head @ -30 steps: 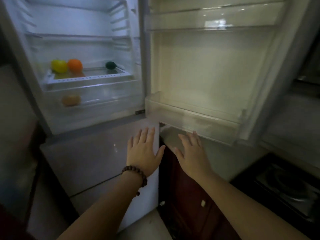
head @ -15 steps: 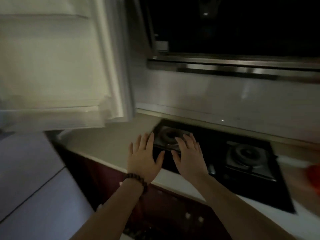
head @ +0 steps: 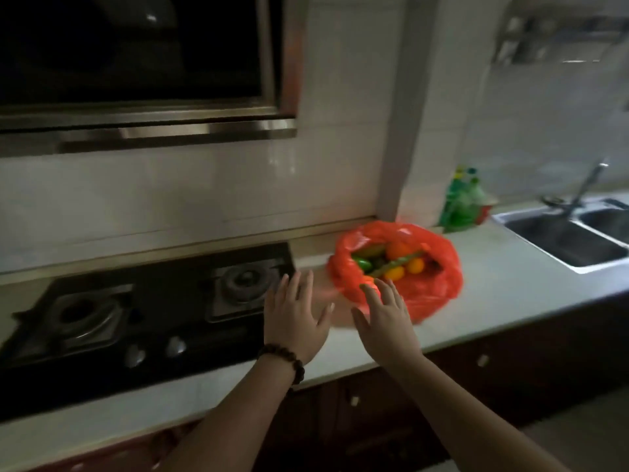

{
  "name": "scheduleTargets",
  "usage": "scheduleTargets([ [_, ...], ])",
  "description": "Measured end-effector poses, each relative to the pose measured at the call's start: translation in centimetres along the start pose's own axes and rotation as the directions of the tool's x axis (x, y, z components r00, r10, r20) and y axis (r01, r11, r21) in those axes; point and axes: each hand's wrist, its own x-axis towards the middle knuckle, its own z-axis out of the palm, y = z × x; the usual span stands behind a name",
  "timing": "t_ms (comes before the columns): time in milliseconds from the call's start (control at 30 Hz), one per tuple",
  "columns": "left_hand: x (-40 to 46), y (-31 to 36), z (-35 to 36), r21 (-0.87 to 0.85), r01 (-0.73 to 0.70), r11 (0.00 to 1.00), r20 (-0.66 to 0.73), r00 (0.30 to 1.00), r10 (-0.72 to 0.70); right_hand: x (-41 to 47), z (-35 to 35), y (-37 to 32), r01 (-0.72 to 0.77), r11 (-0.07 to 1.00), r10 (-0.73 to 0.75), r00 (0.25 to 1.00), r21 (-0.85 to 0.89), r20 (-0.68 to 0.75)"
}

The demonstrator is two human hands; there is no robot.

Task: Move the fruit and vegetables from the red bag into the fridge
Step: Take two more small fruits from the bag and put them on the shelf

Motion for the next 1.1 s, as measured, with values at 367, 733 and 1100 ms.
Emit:
scheduleTargets([
  [367, 5.8, 12.6, 9.4, -0.098, -0.231, 0.968, 0.107, 0.965, 0.241, -0.7, -4.5, 14.1, -0.292, 0.955, 0.291, 0.956, -0.056, -0.034],
  [733, 16.8, 14.6, 17.7, -0.179, -0.165, 0.97, 0.09, 0.979, 0.183, 11.1, -1.9, 22.3, -0.247, 0.966, 0.251, 0.966, -0.075, 0.061],
  [1100, 24.5, 14.3, 26.3, -0.151, -0.138, 0.979, 0.202, 0.965, 0.167, 22.6, 3.9, 29.1, -0.123, 0.984, 0.156, 0.941, -0.127, 0.3],
])
